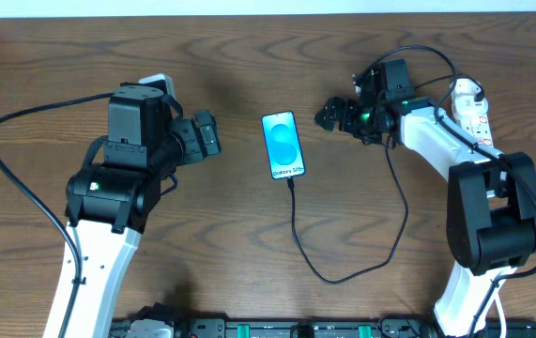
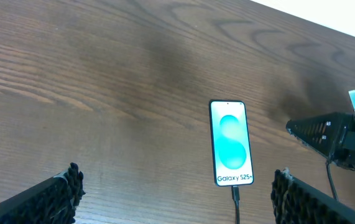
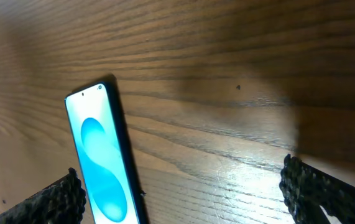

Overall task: Plug charger to phone and switch on socket
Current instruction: 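Open the left gripper and pull it back from the phone, then move the right gripper over the power strip's orange switch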

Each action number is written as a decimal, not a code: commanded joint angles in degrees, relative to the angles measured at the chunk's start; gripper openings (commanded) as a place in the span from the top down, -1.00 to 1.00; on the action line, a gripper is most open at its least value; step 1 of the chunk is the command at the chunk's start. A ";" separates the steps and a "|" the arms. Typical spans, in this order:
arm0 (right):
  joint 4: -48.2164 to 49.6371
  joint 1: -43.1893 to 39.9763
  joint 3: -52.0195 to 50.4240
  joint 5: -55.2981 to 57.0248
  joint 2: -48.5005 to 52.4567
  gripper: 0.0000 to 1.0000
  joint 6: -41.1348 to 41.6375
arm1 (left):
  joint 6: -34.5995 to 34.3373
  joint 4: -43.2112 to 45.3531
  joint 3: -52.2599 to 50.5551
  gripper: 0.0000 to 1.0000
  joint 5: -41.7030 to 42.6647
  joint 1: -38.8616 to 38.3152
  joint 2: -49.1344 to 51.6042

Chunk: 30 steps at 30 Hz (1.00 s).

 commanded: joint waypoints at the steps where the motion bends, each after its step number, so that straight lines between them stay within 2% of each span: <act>1: -0.09 0.24 -0.26 1.33 0.79 -0.99 0.39 | 0.79 -0.15 0.42 -0.96 -0.74 0.33 0.02; 18: -0.59 -0.33 1.07 -0.98 0.11 -0.99 0.37 | 0.79 -0.15 0.42 -0.96 -0.74 0.33 0.02; 30: -20.39 -11.78 20.39 -0.85 -8.07 -0.98 -5.90 | 0.79 -0.15 0.42 -0.96 -0.74 0.33 0.02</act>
